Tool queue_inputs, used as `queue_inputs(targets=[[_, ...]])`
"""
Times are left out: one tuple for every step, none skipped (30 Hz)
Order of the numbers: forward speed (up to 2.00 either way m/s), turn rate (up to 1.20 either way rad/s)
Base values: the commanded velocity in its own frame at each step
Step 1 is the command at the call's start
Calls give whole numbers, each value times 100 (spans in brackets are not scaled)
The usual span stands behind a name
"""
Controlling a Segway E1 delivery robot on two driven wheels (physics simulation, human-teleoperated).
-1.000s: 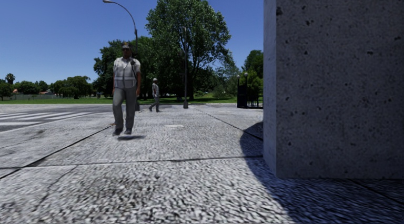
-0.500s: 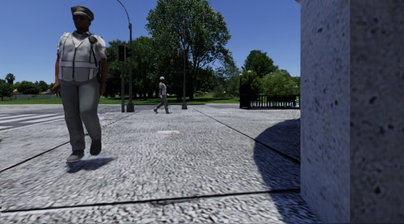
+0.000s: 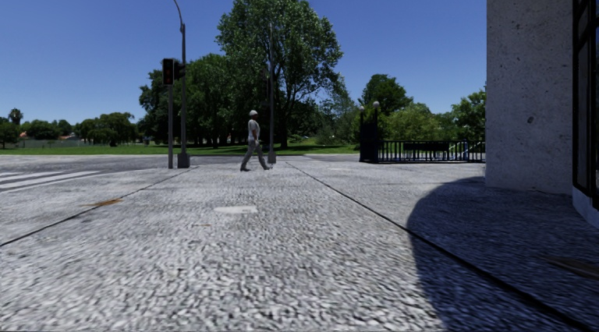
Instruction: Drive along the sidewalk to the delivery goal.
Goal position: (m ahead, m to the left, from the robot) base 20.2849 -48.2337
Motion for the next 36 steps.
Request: queue_inputs(targets=[[200,0],[200,0],[200,0],[200,0],[200,0],[200,0],[200,0],[200,0],[200,0],[200,0],[200,0],[200,0],[200,0],[200,0],[200,0],[200,0],[200,0],[200,0],[200,0],[200,0],[200,0],[200,0],[200,0],[200,0],[200,0],[200,0],[200,0],[200,0],[200,0],[200,0],[200,0],[200,0],[200,0],[200,0],[200,0],[200,0]])
